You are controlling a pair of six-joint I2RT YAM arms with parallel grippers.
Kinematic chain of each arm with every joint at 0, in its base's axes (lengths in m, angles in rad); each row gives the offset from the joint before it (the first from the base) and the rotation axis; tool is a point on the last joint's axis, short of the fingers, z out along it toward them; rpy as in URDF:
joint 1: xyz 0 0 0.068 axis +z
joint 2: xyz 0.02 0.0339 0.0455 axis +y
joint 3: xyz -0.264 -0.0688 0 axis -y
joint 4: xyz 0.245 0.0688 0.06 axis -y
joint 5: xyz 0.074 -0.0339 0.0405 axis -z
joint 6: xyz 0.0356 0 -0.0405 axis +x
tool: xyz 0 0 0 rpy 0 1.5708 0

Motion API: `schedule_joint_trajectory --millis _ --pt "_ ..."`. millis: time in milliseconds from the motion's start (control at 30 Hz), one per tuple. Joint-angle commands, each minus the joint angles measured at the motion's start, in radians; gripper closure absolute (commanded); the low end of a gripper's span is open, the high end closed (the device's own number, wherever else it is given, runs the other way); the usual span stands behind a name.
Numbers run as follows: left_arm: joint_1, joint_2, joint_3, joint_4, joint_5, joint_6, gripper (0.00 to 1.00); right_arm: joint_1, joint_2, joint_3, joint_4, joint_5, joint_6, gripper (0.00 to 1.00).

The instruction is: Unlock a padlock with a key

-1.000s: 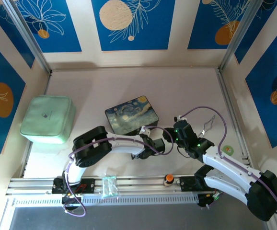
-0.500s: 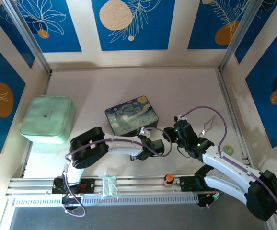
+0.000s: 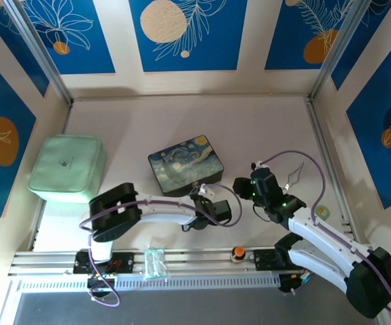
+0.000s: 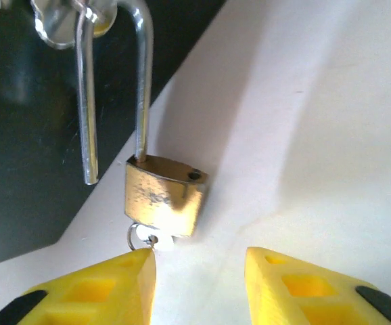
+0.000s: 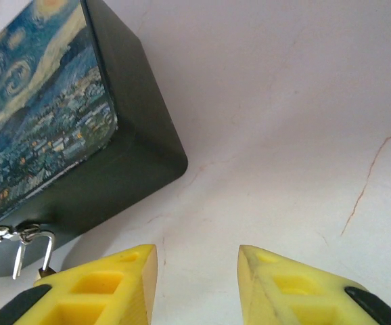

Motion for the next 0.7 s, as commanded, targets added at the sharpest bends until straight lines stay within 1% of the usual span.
schedule_joint_trajectory --millis 0,100,133,233,267,300,400,433,500,567,667 --pt "-0.014 -0.099 -0.014 0.034 0.075 0.033 0.51 -0.01 -0.031 -0.019 -0.019 -0.038 0.009 0.63" --pt "-0.007 -0.205 -0.056 0.072 0.086 0.043 0.4 -0.01 -0.054 -0.034 0.009 -0.09 -0.013 0.58" --pt "0.001 -0.255 -0.08 0.101 0.099 0.043 0.36 -0.01 -0.061 -0.041 0.025 -0.118 -0.018 0.55" --pt "0.061 -0.4 -0.184 0.208 0.194 0.043 0.3 -0.004 -0.06 -0.047 0.057 -0.192 -0.001 0.5" --pt "0.089 -0.452 -0.223 0.247 0.231 0.042 0.28 0.006 -0.051 -0.047 0.071 -0.218 0.01 0.47" --pt "0.114 -0.49 -0.258 0.282 0.261 0.037 0.28 0.019 -0.041 -0.046 0.083 -0.227 0.019 0.46" --pt "0.196 -0.611 -0.372 0.382 0.329 0.016 0.25 0.101 0.012 -0.03 0.123 -0.218 0.039 0.43" --pt "0.225 -0.647 -0.408 0.403 0.342 0.005 0.21 0.141 0.039 -0.019 0.138 -0.196 0.044 0.43" --pt "0.29 -0.705 -0.471 0.448 0.38 -0.011 0.2 0.22 0.104 0.002 0.183 -0.165 0.041 0.42" --pt "0.371 -0.756 -0.526 0.5 0.445 -0.022 0.2 0.288 0.192 0.041 0.214 -0.138 0.037 0.43" --pt "0.461 -0.787 -0.553 0.524 0.487 -0.006 0.2 0.349 0.326 0.095 0.27 -0.128 0.034 0.46"
